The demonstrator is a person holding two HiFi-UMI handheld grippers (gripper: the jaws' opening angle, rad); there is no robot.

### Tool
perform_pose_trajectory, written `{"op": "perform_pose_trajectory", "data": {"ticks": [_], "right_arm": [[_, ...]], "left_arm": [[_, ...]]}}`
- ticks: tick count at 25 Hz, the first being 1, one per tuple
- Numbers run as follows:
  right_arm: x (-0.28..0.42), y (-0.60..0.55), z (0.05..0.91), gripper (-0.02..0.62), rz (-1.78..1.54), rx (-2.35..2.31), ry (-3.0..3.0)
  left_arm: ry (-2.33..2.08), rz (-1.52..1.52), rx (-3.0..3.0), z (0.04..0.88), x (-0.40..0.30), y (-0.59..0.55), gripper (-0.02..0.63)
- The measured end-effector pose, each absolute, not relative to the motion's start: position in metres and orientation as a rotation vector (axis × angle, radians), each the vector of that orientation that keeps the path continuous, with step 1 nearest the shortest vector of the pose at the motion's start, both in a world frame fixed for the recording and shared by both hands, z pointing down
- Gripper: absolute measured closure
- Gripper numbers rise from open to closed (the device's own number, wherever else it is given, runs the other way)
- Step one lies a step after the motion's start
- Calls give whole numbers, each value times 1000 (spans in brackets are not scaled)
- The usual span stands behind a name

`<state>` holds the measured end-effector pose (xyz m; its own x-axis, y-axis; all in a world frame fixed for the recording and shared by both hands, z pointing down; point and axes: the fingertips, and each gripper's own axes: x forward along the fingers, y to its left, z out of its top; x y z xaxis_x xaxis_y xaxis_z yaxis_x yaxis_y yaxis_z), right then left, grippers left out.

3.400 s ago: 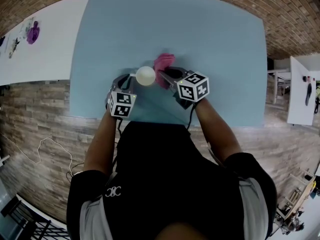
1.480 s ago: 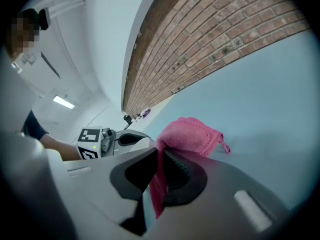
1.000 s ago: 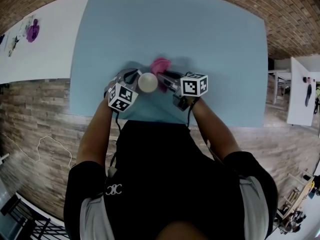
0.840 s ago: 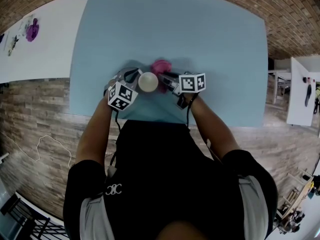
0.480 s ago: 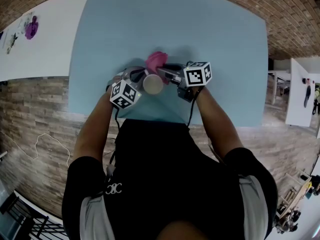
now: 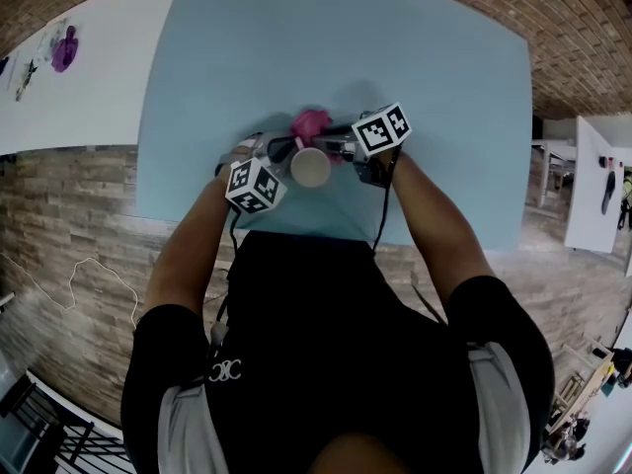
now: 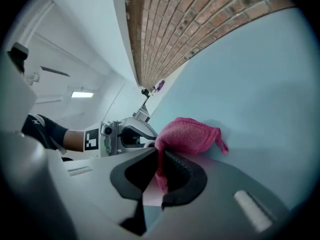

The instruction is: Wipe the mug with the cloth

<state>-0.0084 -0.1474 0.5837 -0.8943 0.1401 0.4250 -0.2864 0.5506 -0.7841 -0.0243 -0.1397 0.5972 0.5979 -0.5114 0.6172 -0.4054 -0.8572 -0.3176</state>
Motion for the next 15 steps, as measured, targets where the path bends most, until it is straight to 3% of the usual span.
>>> {"op": "perform_pose_trajectory", "data": {"ticks": [8, 15], "right_arm": [[-29, -138, 570, 555, 1188, -247, -2162], [-28, -142, 602, 555, 1294, -178, -2040]], "left_arm": [[768, -1136, -2605, 598, -25, -136, 560], [778, -1143, -2572, 597, -25, -135, 558]]}}
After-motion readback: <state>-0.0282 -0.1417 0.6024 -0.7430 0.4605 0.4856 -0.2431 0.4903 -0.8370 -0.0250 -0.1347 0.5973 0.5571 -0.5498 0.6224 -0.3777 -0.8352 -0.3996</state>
